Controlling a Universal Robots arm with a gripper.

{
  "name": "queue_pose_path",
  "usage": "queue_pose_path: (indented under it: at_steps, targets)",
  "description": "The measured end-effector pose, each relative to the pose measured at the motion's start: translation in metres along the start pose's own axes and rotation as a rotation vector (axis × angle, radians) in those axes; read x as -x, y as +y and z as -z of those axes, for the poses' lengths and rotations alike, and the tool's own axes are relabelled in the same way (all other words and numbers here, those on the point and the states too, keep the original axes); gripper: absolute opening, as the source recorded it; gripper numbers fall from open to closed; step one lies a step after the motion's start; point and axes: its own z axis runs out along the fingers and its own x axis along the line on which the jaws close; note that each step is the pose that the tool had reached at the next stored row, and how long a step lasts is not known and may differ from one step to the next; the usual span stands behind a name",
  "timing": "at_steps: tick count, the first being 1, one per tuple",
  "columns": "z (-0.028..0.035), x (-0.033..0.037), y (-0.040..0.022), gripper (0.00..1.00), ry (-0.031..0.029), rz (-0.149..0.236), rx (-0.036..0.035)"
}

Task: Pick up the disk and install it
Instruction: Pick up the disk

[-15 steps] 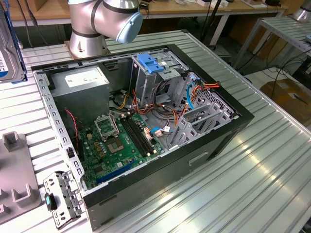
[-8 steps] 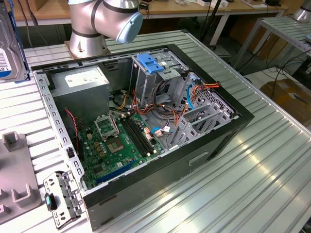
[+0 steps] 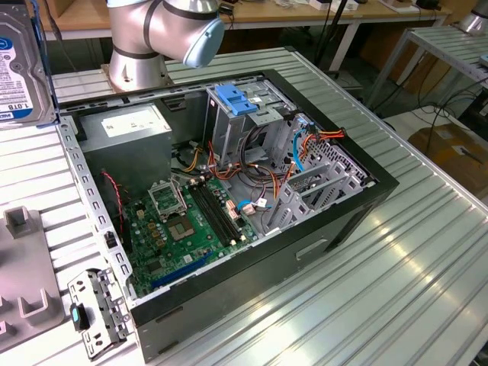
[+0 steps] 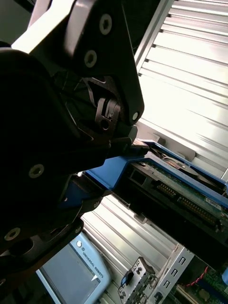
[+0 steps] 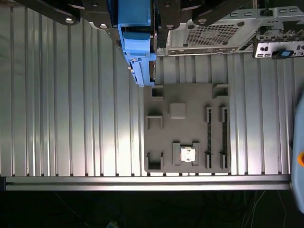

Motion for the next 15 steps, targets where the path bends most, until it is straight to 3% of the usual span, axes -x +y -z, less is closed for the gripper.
queue_pose_path:
  at_steps: [15]
  targets:
    - [-0.0003, 0.0010, -0.0308, 0.37, 0.0000, 0.000, 0.0000]
